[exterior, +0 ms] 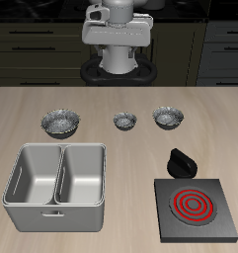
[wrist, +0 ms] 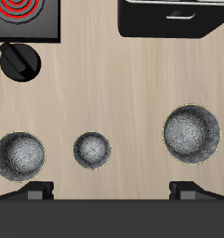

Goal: Place the smallest bowl in the left side of the drainer and the medium bowl in the right side

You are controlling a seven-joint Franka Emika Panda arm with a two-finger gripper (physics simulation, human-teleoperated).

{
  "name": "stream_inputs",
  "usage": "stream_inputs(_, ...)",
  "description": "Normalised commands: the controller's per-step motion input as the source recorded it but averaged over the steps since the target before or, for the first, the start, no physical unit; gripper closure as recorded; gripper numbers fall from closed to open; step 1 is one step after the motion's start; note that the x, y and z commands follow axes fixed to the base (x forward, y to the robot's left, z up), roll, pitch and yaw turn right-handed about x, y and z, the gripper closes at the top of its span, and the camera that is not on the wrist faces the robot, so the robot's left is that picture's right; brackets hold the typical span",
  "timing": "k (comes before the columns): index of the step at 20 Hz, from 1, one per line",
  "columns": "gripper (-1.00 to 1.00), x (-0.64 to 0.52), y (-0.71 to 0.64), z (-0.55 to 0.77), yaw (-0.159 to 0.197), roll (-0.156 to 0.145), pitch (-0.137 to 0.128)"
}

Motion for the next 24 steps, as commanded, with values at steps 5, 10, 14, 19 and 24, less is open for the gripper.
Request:
stream_inputs(5,-1.00,0.10,0.03,-0.20,-0.006,-0.001,0.008)
stream_inputs(10,-1.00,-0.02,0.01,-0.21,0.000,0.004,-0.008)
stream_inputs(14,-1.00,-0.11,-0.01,-0.18,0.013,0.005,-0.033)
stream_inputs(19,-1.00,-0.08,-0.13,-0.39,0.027,-0.006,0.004)
stream_inputs(24,-1.00,-0.17,-0.02,-0.35,0.008,0.003,-0.003)
